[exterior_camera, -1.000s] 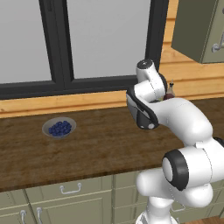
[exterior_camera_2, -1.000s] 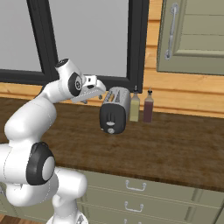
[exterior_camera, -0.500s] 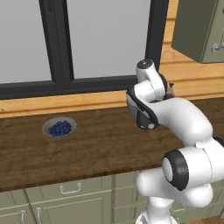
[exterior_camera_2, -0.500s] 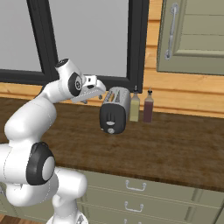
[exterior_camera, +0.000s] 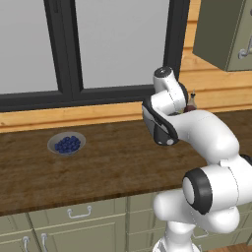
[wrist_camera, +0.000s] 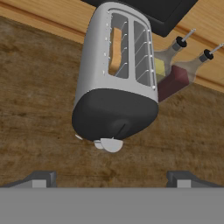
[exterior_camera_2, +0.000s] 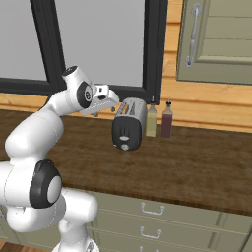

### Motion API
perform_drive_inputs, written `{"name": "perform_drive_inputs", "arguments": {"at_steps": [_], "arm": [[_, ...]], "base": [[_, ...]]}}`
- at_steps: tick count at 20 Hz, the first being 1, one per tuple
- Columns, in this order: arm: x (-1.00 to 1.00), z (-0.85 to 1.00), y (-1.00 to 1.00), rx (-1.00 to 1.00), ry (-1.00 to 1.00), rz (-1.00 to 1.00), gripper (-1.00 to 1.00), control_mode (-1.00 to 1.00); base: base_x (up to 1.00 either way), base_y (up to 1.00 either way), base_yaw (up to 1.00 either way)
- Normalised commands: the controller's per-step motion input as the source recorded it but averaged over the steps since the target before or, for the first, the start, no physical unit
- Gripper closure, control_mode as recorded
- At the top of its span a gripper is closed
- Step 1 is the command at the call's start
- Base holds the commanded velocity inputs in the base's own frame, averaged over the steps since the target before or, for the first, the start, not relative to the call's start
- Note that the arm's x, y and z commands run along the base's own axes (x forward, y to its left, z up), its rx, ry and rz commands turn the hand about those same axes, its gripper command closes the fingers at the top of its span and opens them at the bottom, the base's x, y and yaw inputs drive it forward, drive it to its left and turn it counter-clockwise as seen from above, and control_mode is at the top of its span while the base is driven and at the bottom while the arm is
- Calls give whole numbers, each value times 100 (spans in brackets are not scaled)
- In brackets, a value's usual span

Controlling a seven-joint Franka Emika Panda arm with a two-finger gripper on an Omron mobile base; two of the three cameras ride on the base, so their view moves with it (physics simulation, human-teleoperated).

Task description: Start the toaster. Once the lever pops up, take the bread to the plate on the dining counter.

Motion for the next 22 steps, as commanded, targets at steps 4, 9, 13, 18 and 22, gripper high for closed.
{"name": "perform_drive_inputs", "arguments": {"at_steps": [4, 9, 13, 18, 22], "arm": [[0, 0, 0, 0, 0, 0, -100, -100], [0, 0, 0, 0, 0, 0, -100, -100], [0, 0, 0, 0, 0, 0, -100, -100], [0, 0, 0, 0, 0, 0, -100, -100], [0, 0, 0, 0, 0, 0, -100, -100]], "base": [[0, 0, 0], [0, 0, 0], [0, 0, 0], [0, 0, 0], [0, 0, 0]]}}
